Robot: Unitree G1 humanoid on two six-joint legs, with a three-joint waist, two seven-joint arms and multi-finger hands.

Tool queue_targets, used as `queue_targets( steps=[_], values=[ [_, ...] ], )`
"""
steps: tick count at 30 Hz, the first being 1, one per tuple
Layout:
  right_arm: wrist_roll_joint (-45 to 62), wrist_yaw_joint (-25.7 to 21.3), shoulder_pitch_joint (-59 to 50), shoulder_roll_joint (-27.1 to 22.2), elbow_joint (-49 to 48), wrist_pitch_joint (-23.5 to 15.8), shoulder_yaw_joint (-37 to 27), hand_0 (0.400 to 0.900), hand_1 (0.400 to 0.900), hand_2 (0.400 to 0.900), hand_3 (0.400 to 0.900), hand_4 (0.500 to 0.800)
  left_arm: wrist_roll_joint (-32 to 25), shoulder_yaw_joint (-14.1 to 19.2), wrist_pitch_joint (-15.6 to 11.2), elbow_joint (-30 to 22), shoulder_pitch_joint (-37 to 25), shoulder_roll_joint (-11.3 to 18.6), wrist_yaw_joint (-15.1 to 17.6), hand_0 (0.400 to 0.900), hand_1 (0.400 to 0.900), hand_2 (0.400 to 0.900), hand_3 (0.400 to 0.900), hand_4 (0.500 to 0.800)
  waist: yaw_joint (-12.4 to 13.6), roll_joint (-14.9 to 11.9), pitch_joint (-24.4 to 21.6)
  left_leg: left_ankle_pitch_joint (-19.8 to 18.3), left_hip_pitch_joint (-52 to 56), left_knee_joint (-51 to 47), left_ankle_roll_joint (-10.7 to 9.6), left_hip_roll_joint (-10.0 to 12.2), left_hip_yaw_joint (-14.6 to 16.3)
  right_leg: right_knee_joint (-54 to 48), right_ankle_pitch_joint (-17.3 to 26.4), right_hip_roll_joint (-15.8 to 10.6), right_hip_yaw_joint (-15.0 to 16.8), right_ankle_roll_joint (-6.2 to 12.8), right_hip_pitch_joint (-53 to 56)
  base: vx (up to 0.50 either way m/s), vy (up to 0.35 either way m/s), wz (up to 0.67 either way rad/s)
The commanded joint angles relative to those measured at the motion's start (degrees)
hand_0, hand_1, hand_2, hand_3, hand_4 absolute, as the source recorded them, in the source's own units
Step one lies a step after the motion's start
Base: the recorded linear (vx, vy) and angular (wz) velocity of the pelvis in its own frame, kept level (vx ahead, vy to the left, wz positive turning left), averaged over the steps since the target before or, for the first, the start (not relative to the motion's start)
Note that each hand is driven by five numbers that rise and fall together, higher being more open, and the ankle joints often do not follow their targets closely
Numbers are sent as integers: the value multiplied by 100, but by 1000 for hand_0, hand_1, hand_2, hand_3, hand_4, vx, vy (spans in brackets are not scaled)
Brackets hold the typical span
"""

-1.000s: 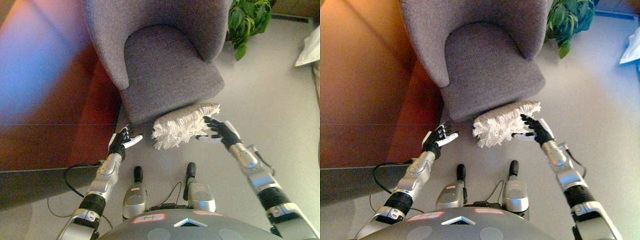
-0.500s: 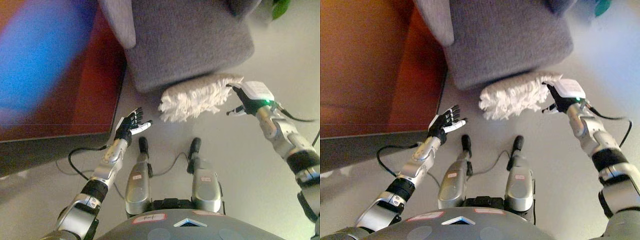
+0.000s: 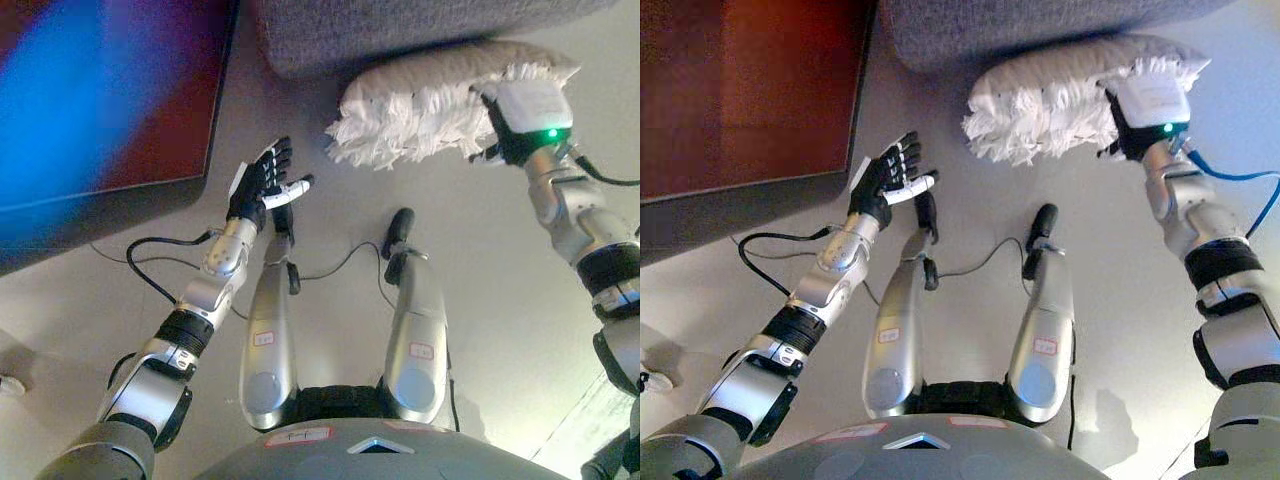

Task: Pick up the pillow and put it on the sofa.

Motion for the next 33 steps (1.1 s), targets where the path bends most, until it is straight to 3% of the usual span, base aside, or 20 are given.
queue_targets(
  steps=[1,4,10,17,19,24,25,33],
  values=[
    [-88,-933,-470,-521,-165,199,-172,900,900,900,900,800,-319,-80,-515,-767,231,61,120,900,900,900,900,800,27,-9,-184,-1060,-431,1384,-437,547,-210,192,270,-157,316,523,-331,0,0,0],
    [-53,-1424,-606,-590,-439,308,-528,900,900,900,900,800,-323,-128,-537,-857,245,83,178,900,900,900,900,800,46,21,-157,-1204,-881,1789,-428,514,-305,569,132,-169,436,486,-796,13,19,-7],
    [-25,-1656,-762,-630,-581,374,-718,900,900,900,900,800,-319,-181,-545,-845,232,101,205,900,900,900,900,800,93,50,-176,-1310,-1219,2029,-418,486,-386,809,46,-158,519,471,-1180,23,6,-2],
    [308,-1283,-1525,-541,163,295,21,900,900,900,900,800,-505,-294,-549,-897,182,126,160,900,900,900,900,800,172,17,-215,-1355,-1588,2252,-433,424,-519,993,0,-147,527,445,-1527,0,0,0],
    [516,-1131,-1882,-452,611,233,403,900,900,900,900,800,-627,-432,-551,-974,202,158,105,900,900,900,900,800,288,-6,-222,-1550,-1654,2404,-442,437,-554,1146,-196,-117,522,483,-1579,93,-12,0],
    [660,-874,-2392,-368,1046,175,930,900,900,900,900,800,-788,-491,-543,-1110,222,211,40,900,900,900,900,800,354,-42,-194,-1590,-1837,2552,-442,406,-621,1253,-221,-119,505,475,-1705,10,-6,7],
    [822,-686,-2715,-331,1337,135,1197,900,900,900,900,800,-913,-569,-530,-1180,236,261,19,900,900,900,900,800,462,-98,-167,-1574,-1966,2586,-435,344,-678,1309,-240,-155,473,480,-1775,-9,-2,17],
    [1239,-430,-3384,-205,1707,26,1630,900,900,900,900,800,-1105,-594,-491,-1352,268,339,-30,900,900,900,900,800,625,-238,-66,-1600,-2284,2820,-431,238,-803,1582,-362,-201,444,455,-2009,-2,11,10]
  ],
)
